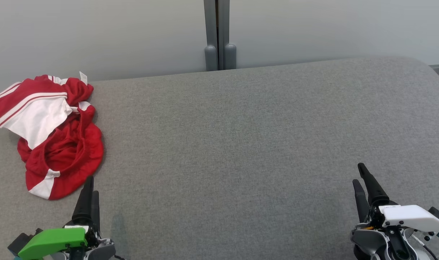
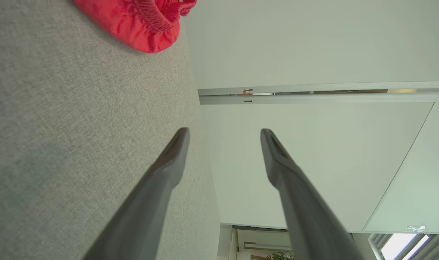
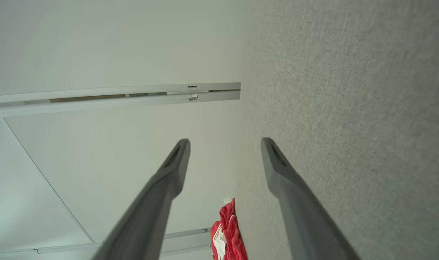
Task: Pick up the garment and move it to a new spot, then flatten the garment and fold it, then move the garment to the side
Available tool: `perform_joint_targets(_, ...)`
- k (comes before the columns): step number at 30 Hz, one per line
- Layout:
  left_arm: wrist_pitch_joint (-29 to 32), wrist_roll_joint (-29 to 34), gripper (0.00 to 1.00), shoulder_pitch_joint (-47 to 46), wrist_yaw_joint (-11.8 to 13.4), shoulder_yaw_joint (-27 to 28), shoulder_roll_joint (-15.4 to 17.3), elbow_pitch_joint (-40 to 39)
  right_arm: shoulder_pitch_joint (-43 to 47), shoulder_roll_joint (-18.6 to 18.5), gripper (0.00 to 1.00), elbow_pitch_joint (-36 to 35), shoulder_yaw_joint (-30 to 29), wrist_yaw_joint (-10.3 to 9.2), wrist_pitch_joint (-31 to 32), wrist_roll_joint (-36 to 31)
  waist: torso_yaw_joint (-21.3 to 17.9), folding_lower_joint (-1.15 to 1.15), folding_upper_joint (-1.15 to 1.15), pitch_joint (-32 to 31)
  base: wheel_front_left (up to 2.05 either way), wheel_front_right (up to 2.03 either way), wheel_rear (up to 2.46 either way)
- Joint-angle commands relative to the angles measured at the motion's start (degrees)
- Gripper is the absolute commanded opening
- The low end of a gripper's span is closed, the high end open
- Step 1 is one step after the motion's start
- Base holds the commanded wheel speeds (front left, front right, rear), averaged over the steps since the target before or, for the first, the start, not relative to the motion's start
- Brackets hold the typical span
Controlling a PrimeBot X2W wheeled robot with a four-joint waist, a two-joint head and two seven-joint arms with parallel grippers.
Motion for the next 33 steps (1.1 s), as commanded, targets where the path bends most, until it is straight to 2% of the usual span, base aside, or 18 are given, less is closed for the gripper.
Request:
perform_joint_targets(1,-0.64,1.28,1.0,-0.48,0.14,-0.25,0.24,-1.4,-0.57,-0.26,1.0,-1.27,0.23,0.0,-0.7,-1.09,0.0,0.0,0.0,0.01,0.0,0.0,0.0)
perform_joint_targets(14,-3.9,12.43,1.0,-0.27,3.2,-2.07,0.35,-6.02,-0.4,-0.38,1.0,-4.98,0.97,0.01,-3.94,-14.24,-0.05,0.0,0.0,0.15,0.0,0.0,0.0)
perform_joint_targets(25,-6.29,26.54,1.0,0.28,6.71,-5.63,0.44,-9.21,0.25,-0.46,1.0,-8.42,2.35,0.01,-6.36,-28.14,-0.04,0.0,0.0,0.1,0.0,0.0,0.0)
perform_joint_targets(33,-7.89,37.57,1.0,0.78,7.9,-8.21,0.5,-9.78,0.94,-0.52,1.0,-9.63,3.62,0.01,-7.93,-36.66,0.02,0.0,0.0,-0.04,0.0,0.0,0.0)
